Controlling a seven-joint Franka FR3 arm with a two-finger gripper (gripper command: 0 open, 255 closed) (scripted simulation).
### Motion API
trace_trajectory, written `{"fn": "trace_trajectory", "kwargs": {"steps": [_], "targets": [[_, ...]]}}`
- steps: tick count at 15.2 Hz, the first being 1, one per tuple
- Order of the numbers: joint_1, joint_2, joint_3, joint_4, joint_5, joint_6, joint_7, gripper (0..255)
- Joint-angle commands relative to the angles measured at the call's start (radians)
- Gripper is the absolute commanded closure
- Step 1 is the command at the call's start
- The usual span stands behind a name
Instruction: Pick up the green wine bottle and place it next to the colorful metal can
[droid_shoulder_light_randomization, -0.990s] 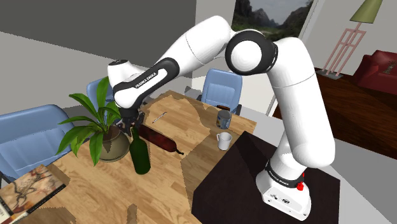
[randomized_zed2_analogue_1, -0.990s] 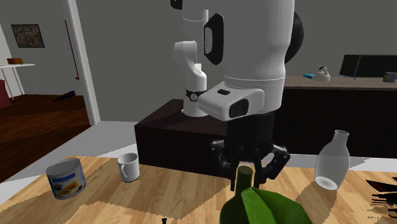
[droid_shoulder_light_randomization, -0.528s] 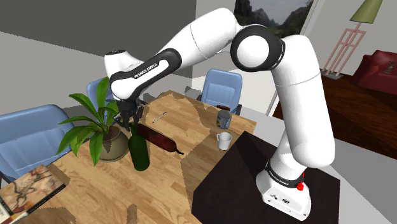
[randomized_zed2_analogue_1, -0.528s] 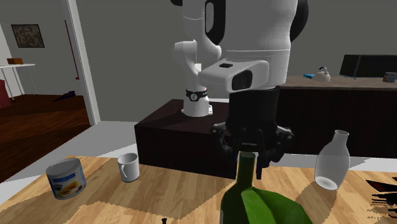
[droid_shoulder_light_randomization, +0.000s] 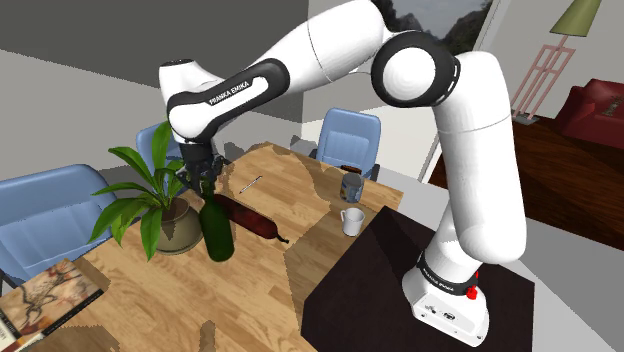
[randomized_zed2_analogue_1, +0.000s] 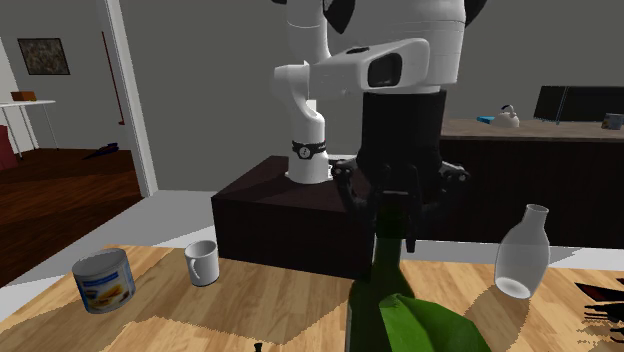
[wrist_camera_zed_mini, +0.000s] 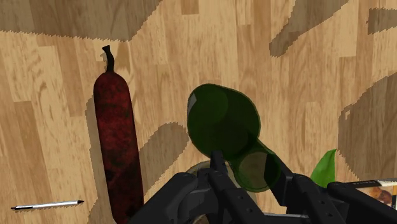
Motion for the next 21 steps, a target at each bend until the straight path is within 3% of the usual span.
{"fn": "trace_trajectory", "kwargs": {"steps": [1, 18, 21], "targets": [[-0.001, -0.012, 0.002, 0.015, 0.003, -0.026, -0.001, 255], [-0.001, -0.074, 0.010, 0.144, 0.017, -0.217, -0.006, 255], [-0.051, -0.119, -0.004, 0.079, 0.030, -0.197, -0.068, 255]]}}
